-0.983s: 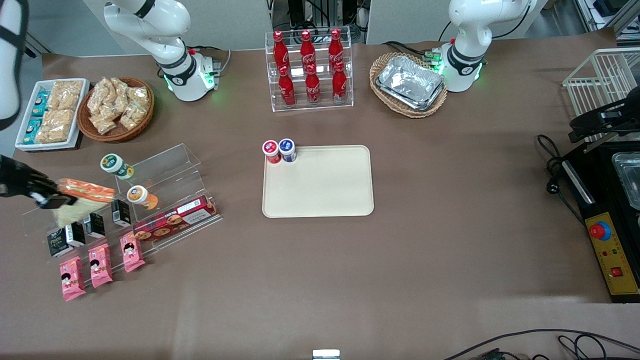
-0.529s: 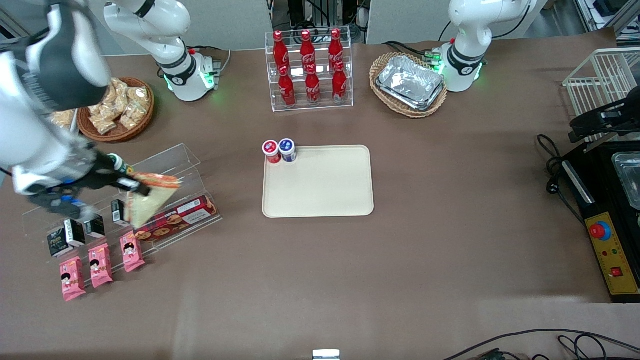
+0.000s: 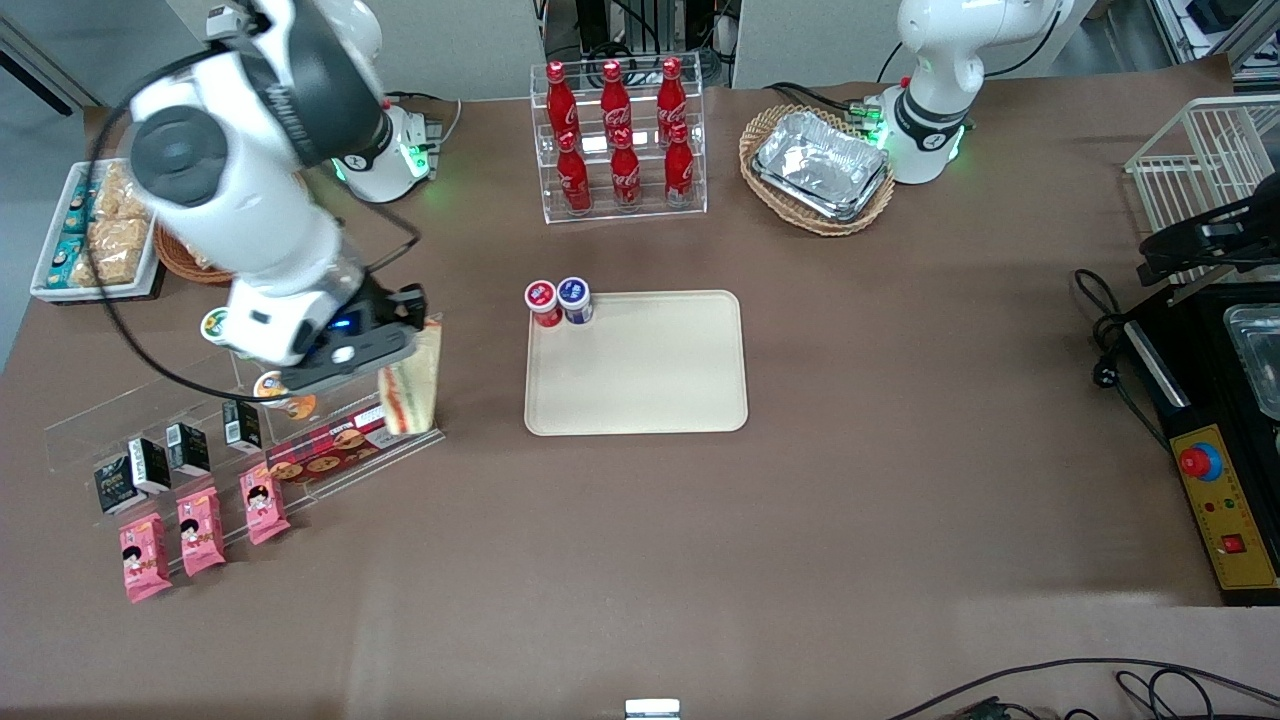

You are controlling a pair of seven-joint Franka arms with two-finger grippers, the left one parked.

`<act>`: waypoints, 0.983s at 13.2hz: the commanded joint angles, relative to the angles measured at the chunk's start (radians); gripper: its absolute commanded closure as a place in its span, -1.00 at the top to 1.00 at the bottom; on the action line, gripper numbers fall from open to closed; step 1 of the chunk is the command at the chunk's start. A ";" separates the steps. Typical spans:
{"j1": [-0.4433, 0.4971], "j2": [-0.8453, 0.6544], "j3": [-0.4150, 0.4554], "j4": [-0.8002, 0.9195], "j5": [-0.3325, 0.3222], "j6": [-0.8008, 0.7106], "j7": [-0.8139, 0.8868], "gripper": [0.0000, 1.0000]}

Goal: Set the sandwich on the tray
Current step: 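Carry the sandwich over the cream tray with the right gripper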

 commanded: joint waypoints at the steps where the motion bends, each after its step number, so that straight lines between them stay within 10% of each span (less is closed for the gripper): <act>1: 0.115 0.061 0.003 0.007 -0.128 0.066 -0.170 -0.27; 13: 0.439 0.389 0.003 0.006 -0.477 0.354 -0.488 -0.36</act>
